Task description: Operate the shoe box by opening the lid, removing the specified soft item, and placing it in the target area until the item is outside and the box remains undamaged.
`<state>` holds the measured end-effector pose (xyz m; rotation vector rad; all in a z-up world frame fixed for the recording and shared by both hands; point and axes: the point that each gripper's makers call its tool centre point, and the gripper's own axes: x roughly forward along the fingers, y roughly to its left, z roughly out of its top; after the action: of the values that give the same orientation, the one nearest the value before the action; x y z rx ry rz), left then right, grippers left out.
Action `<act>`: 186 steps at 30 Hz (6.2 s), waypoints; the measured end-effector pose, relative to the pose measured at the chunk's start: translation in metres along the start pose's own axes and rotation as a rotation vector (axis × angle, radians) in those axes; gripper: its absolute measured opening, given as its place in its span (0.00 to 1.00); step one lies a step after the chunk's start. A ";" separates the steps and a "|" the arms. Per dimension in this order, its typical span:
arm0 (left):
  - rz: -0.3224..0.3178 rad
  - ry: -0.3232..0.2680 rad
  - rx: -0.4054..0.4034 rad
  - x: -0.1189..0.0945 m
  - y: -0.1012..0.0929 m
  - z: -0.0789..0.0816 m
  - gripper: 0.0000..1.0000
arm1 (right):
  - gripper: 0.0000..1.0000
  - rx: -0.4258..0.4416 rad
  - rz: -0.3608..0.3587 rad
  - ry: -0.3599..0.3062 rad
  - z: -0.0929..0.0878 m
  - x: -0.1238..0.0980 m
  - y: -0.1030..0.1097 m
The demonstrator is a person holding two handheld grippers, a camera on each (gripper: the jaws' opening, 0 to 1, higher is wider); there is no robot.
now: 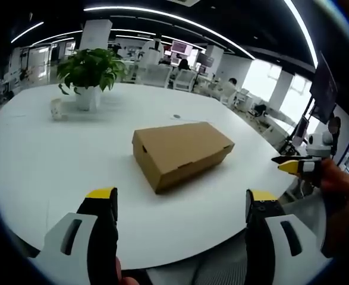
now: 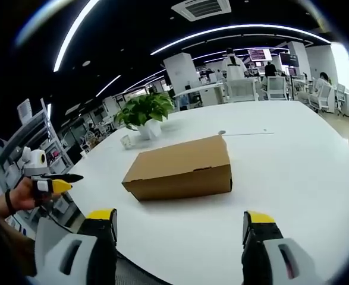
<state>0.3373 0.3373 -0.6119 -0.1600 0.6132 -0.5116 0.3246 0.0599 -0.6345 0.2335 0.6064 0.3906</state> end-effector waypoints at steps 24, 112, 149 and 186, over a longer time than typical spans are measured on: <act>-0.013 -0.008 -0.053 0.034 0.008 0.009 0.85 | 0.85 -0.096 0.036 0.046 0.032 0.046 -0.027; -0.138 0.251 -0.137 0.183 0.035 -0.012 0.71 | 0.74 0.041 0.046 0.222 0.019 0.179 -0.058; -0.241 0.349 -0.044 0.121 0.038 -0.045 0.67 | 0.72 0.148 -0.077 0.224 -0.042 0.124 0.002; -0.206 0.227 0.026 0.090 0.040 -0.046 0.67 | 0.71 -0.049 0.072 0.211 -0.050 0.091 0.007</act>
<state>0.3891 0.3267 -0.7065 -0.1423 0.8157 -0.7430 0.3611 0.1094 -0.7186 0.1681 0.7964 0.5028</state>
